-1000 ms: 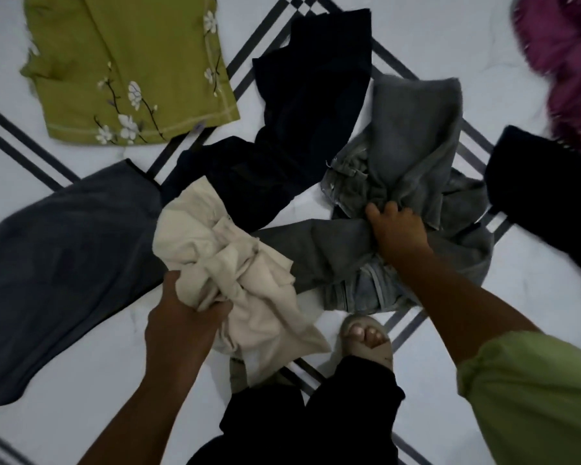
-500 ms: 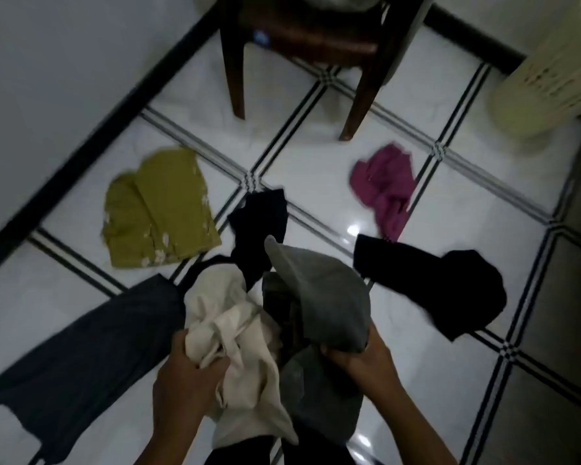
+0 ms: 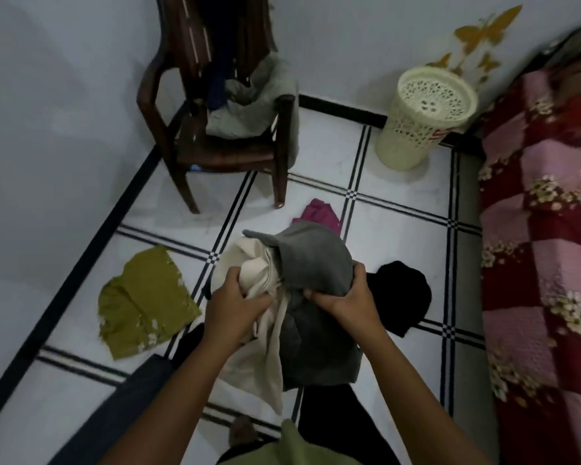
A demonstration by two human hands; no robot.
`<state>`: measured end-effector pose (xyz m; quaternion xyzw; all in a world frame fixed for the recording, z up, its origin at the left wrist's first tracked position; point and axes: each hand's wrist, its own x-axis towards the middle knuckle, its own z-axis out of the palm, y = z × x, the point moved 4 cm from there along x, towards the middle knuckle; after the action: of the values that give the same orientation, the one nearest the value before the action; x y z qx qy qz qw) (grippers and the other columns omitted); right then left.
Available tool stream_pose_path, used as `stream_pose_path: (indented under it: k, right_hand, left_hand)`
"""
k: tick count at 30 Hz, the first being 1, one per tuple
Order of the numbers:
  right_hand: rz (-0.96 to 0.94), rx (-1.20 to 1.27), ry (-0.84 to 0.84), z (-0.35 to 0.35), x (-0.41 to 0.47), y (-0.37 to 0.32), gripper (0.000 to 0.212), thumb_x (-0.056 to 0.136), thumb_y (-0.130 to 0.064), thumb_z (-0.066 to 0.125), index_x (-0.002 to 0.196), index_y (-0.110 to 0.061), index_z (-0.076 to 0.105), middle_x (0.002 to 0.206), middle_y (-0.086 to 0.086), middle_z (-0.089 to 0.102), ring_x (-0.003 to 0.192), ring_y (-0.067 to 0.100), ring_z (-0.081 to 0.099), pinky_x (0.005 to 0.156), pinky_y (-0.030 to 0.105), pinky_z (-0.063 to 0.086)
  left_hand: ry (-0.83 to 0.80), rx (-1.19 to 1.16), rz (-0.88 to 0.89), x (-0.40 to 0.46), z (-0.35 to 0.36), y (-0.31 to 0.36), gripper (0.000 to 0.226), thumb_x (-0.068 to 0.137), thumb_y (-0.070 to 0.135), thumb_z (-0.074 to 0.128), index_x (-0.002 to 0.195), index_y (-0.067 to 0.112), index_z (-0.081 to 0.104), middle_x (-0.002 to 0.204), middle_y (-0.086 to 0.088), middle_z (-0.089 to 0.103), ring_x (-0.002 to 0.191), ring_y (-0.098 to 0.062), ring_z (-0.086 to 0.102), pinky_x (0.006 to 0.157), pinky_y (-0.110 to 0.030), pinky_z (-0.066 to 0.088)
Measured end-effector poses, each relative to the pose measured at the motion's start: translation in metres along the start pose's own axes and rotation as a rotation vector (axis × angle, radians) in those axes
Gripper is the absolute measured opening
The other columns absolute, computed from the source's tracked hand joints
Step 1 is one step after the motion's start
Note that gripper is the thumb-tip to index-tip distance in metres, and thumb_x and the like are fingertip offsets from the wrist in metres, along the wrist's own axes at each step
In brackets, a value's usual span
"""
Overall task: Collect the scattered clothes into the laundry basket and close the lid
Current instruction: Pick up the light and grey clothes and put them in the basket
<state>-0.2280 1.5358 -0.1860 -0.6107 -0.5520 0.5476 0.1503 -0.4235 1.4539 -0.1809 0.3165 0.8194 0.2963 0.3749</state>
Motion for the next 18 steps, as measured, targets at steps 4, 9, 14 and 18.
stream_pose_path:
  k: [4, 9, 14, 18]
  right_hand:
    - [-0.010, 0.034, 0.066, -0.069, 0.050, -0.024, 0.093, 0.067, -0.045, 0.083, 0.140, -0.030, 0.027, 0.130, -0.008, 0.045, 0.113, 0.015, 0.049, 0.094, 0.030, 0.045]
    - [0.026, 0.073, 0.135, -0.168, 0.111, -0.036, 0.082, 0.065, -0.044, 0.084, 0.131, -0.030, 0.037, 0.129, -0.001, 0.054, 0.110, 0.017, 0.054, 0.091, 0.030, 0.047]
    - [0.019, 0.095, 0.186, -0.255, 0.168, -0.050, 0.085, 0.070, -0.044, 0.081, 0.137, -0.028, 0.031, 0.138, 0.002, 0.049, 0.109, 0.018, 0.051, 0.088, 0.027, 0.040]
    - [-0.005, 0.029, 0.126, -0.301, 0.213, -0.061, 0.112, 0.059, -0.066, 0.076, 0.146, -0.035, 0.012, 0.153, -0.001, 0.032, 0.137, 0.022, 0.038, 0.112, 0.043, 0.036]
  left_hand:
    - [-0.047, 0.034, 0.035, 0.043, 0.036, 0.077, 0.044, 0.073, 0.027, 0.070, 0.110, 0.025, 0.046, 0.083, 0.008, 0.054, 0.083, -0.020, 0.054, 0.071, -0.029, 0.041]
    - [-0.103, 0.056, 0.057, 0.091, 0.101, 0.173, 0.059, 0.067, 0.034, 0.069, 0.122, 0.025, 0.048, 0.101, -0.003, 0.063, 0.093, -0.025, 0.060, 0.078, -0.037, 0.049]
    - [-0.150, 0.134, 0.181, 0.137, 0.163, 0.270, 0.057, 0.072, 0.031, 0.068, 0.123, 0.026, 0.045, 0.099, 0.000, 0.061, 0.089, -0.022, 0.057, 0.076, -0.032, 0.046]
    - [-0.209, 0.141, 0.226, 0.176, 0.202, 0.340, 0.051, 0.072, 0.030, 0.070, 0.118, 0.026, 0.047, 0.097, 0.001, 0.061, 0.088, -0.020, 0.057, 0.076, -0.034, 0.049]
